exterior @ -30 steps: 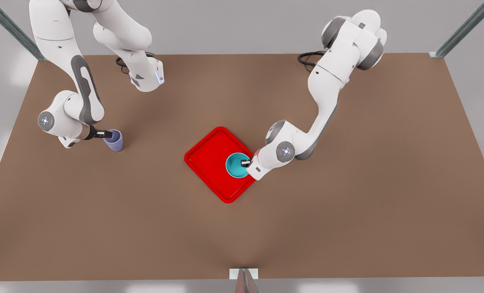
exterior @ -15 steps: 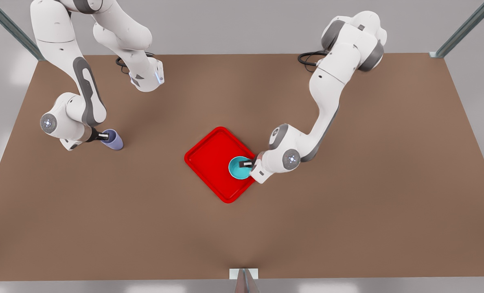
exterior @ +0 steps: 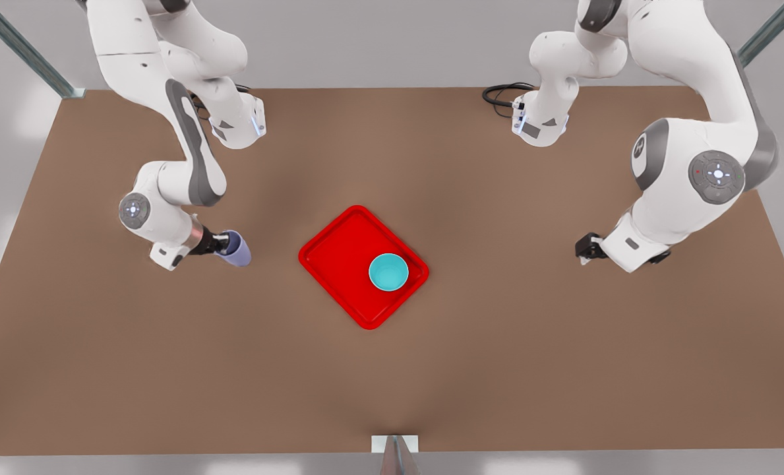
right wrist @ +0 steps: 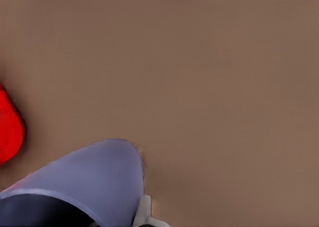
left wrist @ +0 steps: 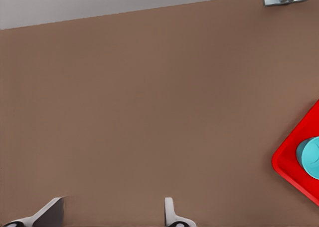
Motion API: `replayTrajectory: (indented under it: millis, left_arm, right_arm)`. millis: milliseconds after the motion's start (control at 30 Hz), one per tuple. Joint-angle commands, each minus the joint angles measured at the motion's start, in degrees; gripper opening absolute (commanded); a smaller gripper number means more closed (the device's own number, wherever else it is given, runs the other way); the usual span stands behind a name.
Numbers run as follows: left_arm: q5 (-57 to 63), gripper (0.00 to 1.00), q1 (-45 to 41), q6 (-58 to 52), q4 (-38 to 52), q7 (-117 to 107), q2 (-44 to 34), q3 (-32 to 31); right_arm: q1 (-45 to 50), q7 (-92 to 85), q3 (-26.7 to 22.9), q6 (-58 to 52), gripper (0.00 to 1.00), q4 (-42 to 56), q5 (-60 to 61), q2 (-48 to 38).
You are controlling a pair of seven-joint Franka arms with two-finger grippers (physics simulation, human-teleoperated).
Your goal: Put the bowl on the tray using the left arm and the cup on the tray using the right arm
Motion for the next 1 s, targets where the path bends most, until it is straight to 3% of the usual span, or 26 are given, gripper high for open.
replayTrajectory:
  millis: [0,133,333,433,633,667,700,733,833,967]
  left_arm:
    - [3.21,1.00,0.05,0.00,0.00,0.05,0.46,0.00]
    - [3.21,1.00,0.05,0.00,0.00,0.05,0.64,0.18]
    - [3.21,1.00,0.14,0.00,0.00,0.05,0.73,0.27]
    - [3.21,1.00,0.14,0.00,0.00,0.05,0.90,0.35]
    - [3.21,1.00,0.23,0.00,0.00,0.05,0.90,0.35]
    - [3.21,1.00,0.23,0.00,0.00,0.05,0.90,0.35]
    - [3.21,1.00,0.23,0.00,0.00,0.05,0.99,0.35]
    - [3.21,1.00,0.23,0.00,0.00,-0.04,1.43,0.35]
    - [3.12,1.00,0.14,-0.09,0.00,-0.04,1.34,0.35]
    - [3.21,1.00,0.14,-0.09,0.09,0.05,1.08,0.35]
  right_arm:
    - [0.88,1.41,0.00,0.01,0.21,1.37,-0.68,1.12]
    - [3.35,12.30,6.15,-0.60,0.21,7.44,-0.68,3.24]
    - [12.48,23.30,6.33,-2.10,0.21,8.58,-0.59,3.32]
    - [12.84,24.53,8.71,-1.22,0.21,7.97,-0.59,4.38]
    - [15.12,25.85,8.71,1.77,0.21,8.58,-0.59,9.21]
    - [15.12,26.02,8.71,1.68,0.32,8.76,-0.59,9.56]
    - [15.04,26.81,8.71,1.68,0.59,8.85,-0.50,9.74]
    - [15.04,26.81,8.71,1.68,0.69,8.85,-0.50,9.74]
    - [15.12,26.81,8.62,1.86,0.75,8.76,-0.50,9.74]
    - [15.12,26.81,8.62,1.86,0.76,8.76,-0.50,9.74]
